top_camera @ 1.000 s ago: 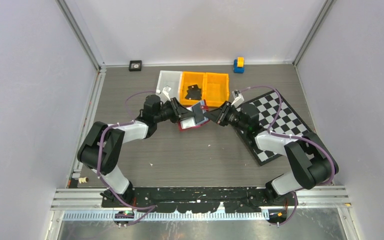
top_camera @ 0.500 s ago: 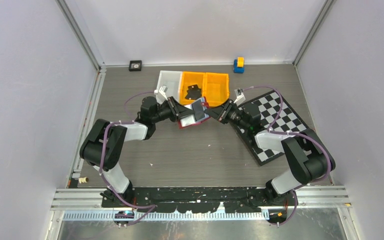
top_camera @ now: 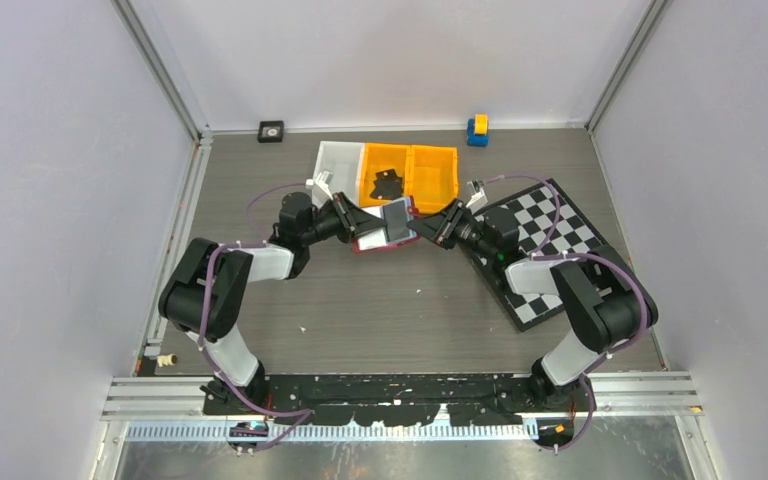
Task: Take the credit cards out of the card holder
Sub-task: Remove the credit card from the card holder.
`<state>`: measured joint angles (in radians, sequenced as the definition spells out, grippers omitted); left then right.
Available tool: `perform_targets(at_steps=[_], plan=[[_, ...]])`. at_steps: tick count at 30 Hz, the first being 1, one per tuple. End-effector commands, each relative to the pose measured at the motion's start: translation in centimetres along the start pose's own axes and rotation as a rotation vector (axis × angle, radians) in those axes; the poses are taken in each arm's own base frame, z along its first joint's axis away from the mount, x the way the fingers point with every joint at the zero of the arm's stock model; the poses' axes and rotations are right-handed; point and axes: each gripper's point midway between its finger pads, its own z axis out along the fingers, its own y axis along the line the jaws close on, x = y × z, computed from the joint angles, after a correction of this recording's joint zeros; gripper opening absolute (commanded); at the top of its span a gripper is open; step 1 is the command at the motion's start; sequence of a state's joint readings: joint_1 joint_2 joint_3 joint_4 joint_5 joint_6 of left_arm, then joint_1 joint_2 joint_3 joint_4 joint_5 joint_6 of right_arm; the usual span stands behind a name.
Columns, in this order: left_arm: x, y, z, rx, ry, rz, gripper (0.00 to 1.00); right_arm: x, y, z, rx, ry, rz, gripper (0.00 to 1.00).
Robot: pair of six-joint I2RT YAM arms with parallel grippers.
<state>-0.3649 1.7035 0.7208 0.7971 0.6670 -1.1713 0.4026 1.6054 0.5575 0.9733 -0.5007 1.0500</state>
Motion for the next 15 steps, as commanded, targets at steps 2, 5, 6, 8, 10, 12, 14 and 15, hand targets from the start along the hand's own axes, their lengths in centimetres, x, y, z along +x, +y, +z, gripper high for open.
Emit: perform_targets(at_steps=[2, 5, 6, 8, 10, 12, 14, 15], plan=[[0.85, -4.29, -0.02, 0.157, 0.06, 0.09, 0.12, 0.17, 1.97, 0.79, -0.09, 0.031, -0.008, 0.31], [0.92, -4.08, 0.01, 0.151, 0.064, 0.084, 0.12, 0.25, 2.0, 0.88, -0.098, 0.037, 0.001, 0.39], [0.96, -3.93, 0.07, 0.147, 0.067, 0.081, 0.12, 0.24, 2.03, 0.89, -0.1, 0.037, 0.002, 0.37], [0.97, -3.75, 0.1, 0.14, 0.07, 0.077, 0.12, 0.26, 2.07, 0.95, -0.102, 0.039, 0.005, 0.24], [0.97, -3.64, 0.1, 0.136, 0.069, 0.075, 0.12, 0.22, 2.09, 0.92, -0.103, 0.037, 0.005, 0.18], [0.97, -3.52, 0.1, 0.13, 0.068, 0.077, 0.12, 0.19, 2.21, 0.8, -0.109, 0.032, 0.002, 0.18], [0.96, -3.5, 0.08, 0.128, 0.067, 0.078, 0.12, 0.13, 2.23, 0.74, -0.109, 0.027, 0.0, 0.18], [0.94, -3.52, 0.1, 0.13, 0.066, 0.079, 0.12, 0.17, 2.24, 0.75, -0.109, 0.027, 0.001, 0.16]])
